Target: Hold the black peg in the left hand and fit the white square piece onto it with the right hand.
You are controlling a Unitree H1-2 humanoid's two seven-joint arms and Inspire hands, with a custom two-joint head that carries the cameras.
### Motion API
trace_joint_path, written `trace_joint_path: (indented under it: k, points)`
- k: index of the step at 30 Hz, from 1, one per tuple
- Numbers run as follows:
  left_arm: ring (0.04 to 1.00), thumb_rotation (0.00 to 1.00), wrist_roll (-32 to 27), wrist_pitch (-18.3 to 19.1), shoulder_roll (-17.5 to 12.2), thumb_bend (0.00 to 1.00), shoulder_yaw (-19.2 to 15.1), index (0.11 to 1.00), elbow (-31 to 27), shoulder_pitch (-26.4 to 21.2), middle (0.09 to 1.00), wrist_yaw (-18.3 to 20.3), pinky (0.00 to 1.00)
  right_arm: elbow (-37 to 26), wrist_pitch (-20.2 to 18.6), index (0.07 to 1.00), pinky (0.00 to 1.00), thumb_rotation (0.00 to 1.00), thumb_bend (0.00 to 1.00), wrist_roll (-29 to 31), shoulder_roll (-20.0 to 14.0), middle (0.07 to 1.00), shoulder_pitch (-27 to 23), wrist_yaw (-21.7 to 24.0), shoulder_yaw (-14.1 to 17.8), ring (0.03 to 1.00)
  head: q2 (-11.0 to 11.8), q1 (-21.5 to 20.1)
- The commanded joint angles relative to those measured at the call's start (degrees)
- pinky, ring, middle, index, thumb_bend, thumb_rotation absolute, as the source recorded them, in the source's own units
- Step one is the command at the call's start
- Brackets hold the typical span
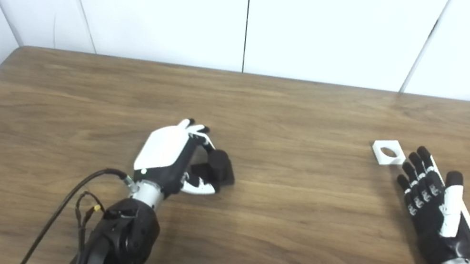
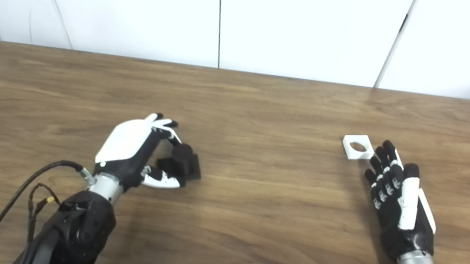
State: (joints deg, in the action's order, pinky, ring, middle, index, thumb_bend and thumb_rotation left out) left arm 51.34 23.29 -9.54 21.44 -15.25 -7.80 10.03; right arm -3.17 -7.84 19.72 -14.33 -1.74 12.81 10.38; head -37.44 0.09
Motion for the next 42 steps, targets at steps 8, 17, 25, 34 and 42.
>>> trace_joint_path:
  k: [8, 17, 25, 34, 42]
  points:
    - [0.987, 0.06, 0.2, -2.1, 2.0, 0.52, 4.0, 0.490, -6.8, 2.9, 0.900, 4.3, 0.98, 0.0, -0.1, 1.000, 1.00, 1.00, 0.71, 0.2, 0.3, 1.000, 0.2, -0.1, -0.1, 1.000, -0.1, -0.2]
    - [0.990, 0.06, 1.8, -3.8, 3.3, 0.52, 6.9, 0.490, -7.6, 5.6, 0.902, 5.0, 0.98, -0.6, -0.8, 1.000, 1.00, 1.00, 0.71, 0.1, 0.3, 1.000, 0.0, -0.5, -0.1, 1.000, -0.5, -0.3]
    - [0.998, 0.06, 1.9, -4.1, 2.5, 0.52, 6.7, 0.490, -9.0, 6.9, 0.906, 6.4, 0.99, -0.9, -1.2, 1.000, 1.00, 1.00, 0.71, -0.1, -0.1, 1.000, -0.5, -0.6, 0.0, 1.000, -1.6, 0.5]
    - [0.987, 0.06, 3.2, -5.1, 1.9, 0.52, 6.1, 0.489, -8.8, 7.4, 0.897, 6.6, 0.98, -1.7, -2.4, 1.000, 1.00, 1.00, 0.72, 0.3, 0.0, 1.000, -0.8, -1.2, 0.5, 1.000, -2.0, 0.7]
    - [0.993, 0.06, 4.5, -4.8, 2.5, 0.52, 5.8, 0.490, -8.6, 7.1, 0.899, 7.4, 0.99, -2.1, -3.5, 1.000, 1.00, 1.00, 0.70, 0.7, -1.7, 1.000, -1.7, -0.2, 0.9, 1.000, -2.7, 1.7]
